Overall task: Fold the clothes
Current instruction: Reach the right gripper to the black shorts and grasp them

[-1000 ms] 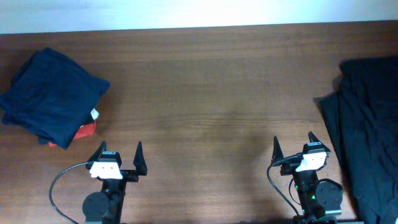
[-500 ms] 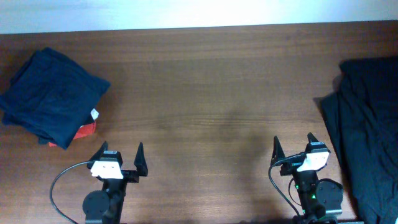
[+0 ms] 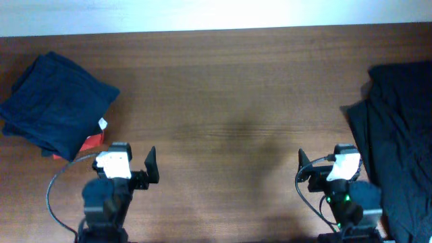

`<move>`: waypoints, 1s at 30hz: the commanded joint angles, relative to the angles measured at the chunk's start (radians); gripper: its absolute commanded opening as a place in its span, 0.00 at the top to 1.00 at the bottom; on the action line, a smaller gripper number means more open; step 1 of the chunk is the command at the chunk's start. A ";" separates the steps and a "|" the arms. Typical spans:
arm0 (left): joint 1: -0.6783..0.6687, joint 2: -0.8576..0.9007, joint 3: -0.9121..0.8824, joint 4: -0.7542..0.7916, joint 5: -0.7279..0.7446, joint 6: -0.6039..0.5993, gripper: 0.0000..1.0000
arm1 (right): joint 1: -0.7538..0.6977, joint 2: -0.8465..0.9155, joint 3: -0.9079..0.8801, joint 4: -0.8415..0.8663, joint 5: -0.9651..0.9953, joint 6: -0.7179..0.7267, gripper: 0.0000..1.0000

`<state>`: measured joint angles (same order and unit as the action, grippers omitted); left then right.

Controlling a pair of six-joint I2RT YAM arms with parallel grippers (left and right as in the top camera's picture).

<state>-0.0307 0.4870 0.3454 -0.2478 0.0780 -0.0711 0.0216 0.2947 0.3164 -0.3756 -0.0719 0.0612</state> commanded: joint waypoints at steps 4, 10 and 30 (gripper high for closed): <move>-0.004 0.253 0.219 -0.135 0.012 0.005 0.01 | 0.004 0.319 0.236 -0.109 -0.002 0.010 0.01; -0.004 0.412 0.362 -0.273 0.012 0.005 0.01 | 0.005 0.644 0.430 -0.190 -0.002 0.006 0.01; -0.004 0.439 0.389 -0.300 0.012 0.005 0.01 | -0.290 1.369 0.520 0.283 0.293 -0.047 0.11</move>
<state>-0.0307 0.9260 0.7143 -0.5430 0.0784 -0.0711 -0.2481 1.6211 0.8268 -0.1303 0.1978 0.0044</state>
